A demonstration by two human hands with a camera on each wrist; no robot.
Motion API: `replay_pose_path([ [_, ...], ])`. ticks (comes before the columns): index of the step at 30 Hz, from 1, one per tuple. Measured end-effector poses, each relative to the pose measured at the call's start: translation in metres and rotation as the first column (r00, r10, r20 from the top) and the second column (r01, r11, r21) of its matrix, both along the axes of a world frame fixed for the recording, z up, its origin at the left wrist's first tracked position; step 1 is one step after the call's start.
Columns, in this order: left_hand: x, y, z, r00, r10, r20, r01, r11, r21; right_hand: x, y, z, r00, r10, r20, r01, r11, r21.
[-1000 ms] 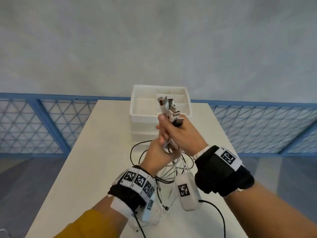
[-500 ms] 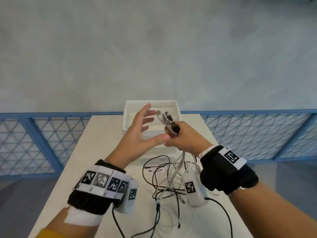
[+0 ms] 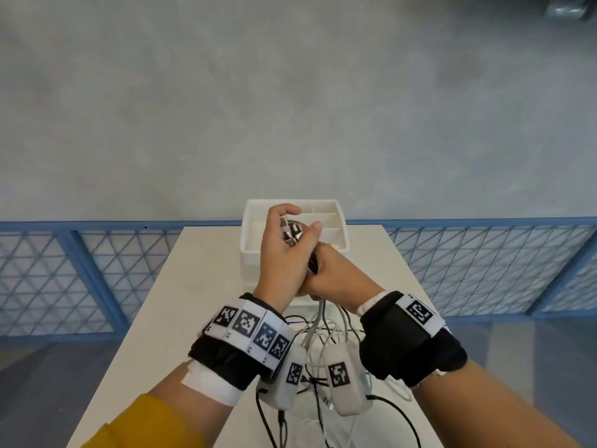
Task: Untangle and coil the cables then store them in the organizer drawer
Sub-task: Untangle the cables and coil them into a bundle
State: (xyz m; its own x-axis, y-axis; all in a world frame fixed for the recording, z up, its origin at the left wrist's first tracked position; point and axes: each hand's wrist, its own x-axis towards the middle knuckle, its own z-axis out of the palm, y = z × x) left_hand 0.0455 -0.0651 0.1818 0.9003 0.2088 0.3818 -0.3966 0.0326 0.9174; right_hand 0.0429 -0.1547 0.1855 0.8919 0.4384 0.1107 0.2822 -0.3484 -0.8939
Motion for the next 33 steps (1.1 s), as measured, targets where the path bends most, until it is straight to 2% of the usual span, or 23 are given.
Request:
replay_pose_path([
  [4,0.001,0.004,0.01,0.996,-0.007,-0.085,-0.015,0.968,-0.251,0.003,-0.004,-0.011,0.997,-0.013,-0.077,0.015,1.0,0.022],
  [7,0.007,0.016,0.026,0.999,0.006,-0.039,-0.022,0.9,-0.435,0.003,-0.011,-0.037,0.996,-0.02,-0.089,0.015,0.998,-0.063],
  [10,0.012,0.038,0.034,0.998,0.056,-0.011,-0.052,0.829,-0.557,0.001,-0.015,-0.049,0.999,-0.006,-0.039,0.005,1.0,-0.005],
  [12,0.019,0.058,0.023,0.994,0.073,-0.079,-0.106,0.78,-0.617,0.004,-0.018,-0.042,1.0,-0.023,-0.002,0.023,1.0,0.003],
  [14,0.024,0.08,0.001,0.975,0.017,-0.222,-0.158,0.756,-0.635,0.011,-0.02,-0.029,0.996,-0.06,0.069,0.063,0.997,-0.046],
  [15,0.025,0.088,-0.012,0.949,-0.043,-0.314,-0.162,0.785,-0.598,0.014,-0.021,-0.023,0.991,-0.065,0.118,0.077,0.992,-0.096],
  [17,0.024,0.102,-0.038,0.871,-0.11,-0.479,-0.118,0.899,-0.421,0.02,-0.022,-0.016,0.977,-0.039,0.21,0.085,0.973,-0.213],
  [19,0.017,0.11,-0.053,0.825,0.016,-0.564,-0.078,0.993,-0.086,0.024,-0.024,-0.013,0.966,0.009,0.257,0.072,0.949,-0.306],
  [20,0.014,0.112,-0.055,0.842,0.127,-0.524,-0.096,0.992,0.085,0.026,-0.026,-0.013,0.966,0.026,0.256,0.065,0.938,-0.342],
  [21,0.009,0.113,-0.052,0.878,0.186,-0.441,-0.103,0.973,0.206,0.026,-0.026,-0.014,0.968,0.042,0.249,0.055,0.927,-0.372],
  [22,0.005,0.111,-0.045,0.922,0.155,-0.356,-0.053,0.959,0.28,0.026,-0.024,-0.015,0.968,0.062,0.244,0.041,0.916,-0.398],
  [23,0.001,0.106,-0.035,0.951,0.052,-0.306,0.07,0.925,0.373,0.025,-0.022,-0.015,0.965,0.091,0.248,0.022,0.908,-0.418],
  [24,-0.002,0.098,-0.03,0.951,-0.064,-0.302,0.214,0.84,0.498,0.023,-0.018,-0.016,0.958,0.12,0.261,0.005,0.902,-0.433],
  [25,-0.004,0.088,-0.027,0.932,-0.165,-0.322,0.337,0.72,0.606,0.022,-0.015,-0.015,0.949,0.148,0.277,-0.014,0.9,-0.435],
  [26,-0.004,0.08,-0.029,0.915,-0.21,-0.344,0.397,0.623,0.674,0.021,-0.013,-0.014,0.946,0.161,0.28,-0.028,0.904,-0.426],
  [27,-0.004,0.074,-0.028,0.901,-0.227,-0.369,0.428,0.592,0.683,0.02,-0.013,-0.011,0.945,0.165,0.283,-0.037,0.912,-0.408],
  [28,-0.003,0.073,-0.028,0.884,-0.252,-0.393,0.461,0.604,0.65,0.018,-0.014,-0.009,0.944,0.17,0.282,-0.045,0.916,-0.399],
  [31,-0.003,0.075,-0.02,0.835,-0.324,-0.445,0.529,0.694,0.487,0.017,-0.028,-0.011,0.951,0.16,0.265,-0.063,0.939,-0.339],
  [33,-0.005,0.074,-0.007,0.848,-0.351,-0.397,0.506,0.76,0.408,0.017,-0.039,-0.02,0.957,0.089,0.274,-0.004,0.955,-0.296],
])
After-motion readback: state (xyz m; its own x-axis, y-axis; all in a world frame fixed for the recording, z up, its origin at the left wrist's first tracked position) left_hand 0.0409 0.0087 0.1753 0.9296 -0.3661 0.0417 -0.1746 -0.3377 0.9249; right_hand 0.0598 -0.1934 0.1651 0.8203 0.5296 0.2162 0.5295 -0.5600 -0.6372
